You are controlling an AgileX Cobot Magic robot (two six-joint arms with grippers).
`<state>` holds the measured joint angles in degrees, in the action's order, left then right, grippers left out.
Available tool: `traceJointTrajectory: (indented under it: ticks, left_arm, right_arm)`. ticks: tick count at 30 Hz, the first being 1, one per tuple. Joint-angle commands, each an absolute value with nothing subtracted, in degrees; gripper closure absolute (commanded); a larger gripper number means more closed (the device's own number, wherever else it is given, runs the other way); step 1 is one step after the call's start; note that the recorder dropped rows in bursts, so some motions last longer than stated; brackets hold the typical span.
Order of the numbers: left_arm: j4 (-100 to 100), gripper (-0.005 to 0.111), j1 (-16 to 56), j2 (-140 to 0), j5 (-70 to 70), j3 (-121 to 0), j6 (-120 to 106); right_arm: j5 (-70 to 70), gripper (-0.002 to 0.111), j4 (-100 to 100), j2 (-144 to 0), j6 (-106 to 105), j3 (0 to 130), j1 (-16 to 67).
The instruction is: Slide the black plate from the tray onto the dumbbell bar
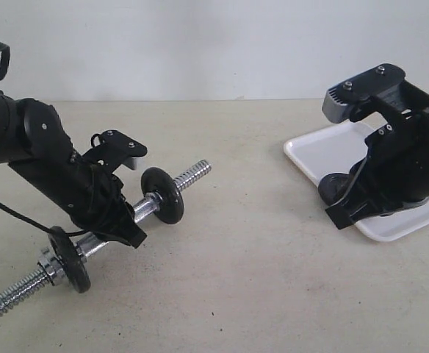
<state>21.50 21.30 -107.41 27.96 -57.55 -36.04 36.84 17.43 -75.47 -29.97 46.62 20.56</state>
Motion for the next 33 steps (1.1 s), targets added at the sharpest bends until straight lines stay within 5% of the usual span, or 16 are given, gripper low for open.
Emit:
traceJointTrajectory:
  ticks: [1,27,33]
  left_arm:
    - [23.86,0.102,21.39,-102.58,25.43,-58.39,-35.58]
    - [33.65,0.102,21.39,-102.34,27.85,-57.24,-41.02]
    - [35.28,0.102,21.39,-99.45,28.59,-57.24,-41.62]
  right_arm:
    - [36.22,0.109,17.2,-75.32,-30.53,46.28,20.52]
    - [29.87,0.109,10.99,-75.61,-28.21,46.28,20.52]
    - [27.58,0.109,-5.02,-80.14,-10.59,47.61,20.52]
